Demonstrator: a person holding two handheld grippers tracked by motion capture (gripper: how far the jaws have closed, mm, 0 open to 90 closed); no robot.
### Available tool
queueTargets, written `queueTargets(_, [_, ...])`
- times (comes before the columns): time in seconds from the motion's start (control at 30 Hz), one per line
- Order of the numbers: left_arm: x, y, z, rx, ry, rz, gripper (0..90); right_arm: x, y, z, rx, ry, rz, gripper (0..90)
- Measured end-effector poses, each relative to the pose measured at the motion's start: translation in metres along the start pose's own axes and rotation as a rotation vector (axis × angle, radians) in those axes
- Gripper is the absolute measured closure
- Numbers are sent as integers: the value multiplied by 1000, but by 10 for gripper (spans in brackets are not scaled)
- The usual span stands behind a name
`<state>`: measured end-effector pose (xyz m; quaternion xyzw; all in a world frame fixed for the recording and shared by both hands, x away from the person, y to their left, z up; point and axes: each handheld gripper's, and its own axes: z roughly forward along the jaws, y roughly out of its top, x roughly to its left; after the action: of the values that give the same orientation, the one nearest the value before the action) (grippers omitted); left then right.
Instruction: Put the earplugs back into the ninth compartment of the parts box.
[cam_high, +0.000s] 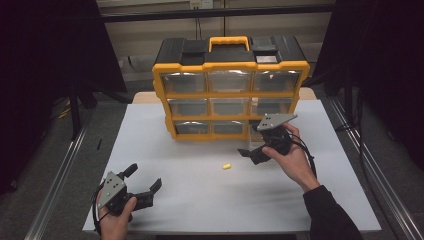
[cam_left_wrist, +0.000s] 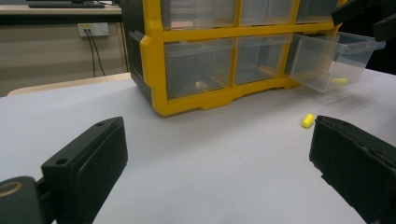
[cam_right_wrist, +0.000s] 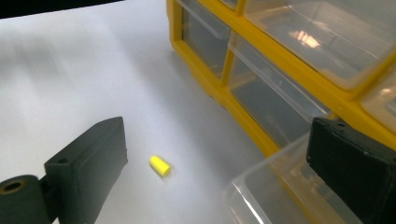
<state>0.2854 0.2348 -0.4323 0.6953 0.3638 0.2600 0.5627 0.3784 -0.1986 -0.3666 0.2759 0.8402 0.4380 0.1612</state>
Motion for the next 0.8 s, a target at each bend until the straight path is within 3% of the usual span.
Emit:
queueTargets(0.6, [0,0,0,3,0,7,44,28,10,27,36,86,-78,62])
queueTargets(0.8, [0,0,0,2,-1,6,44,37,12,38,86,145,-58,62])
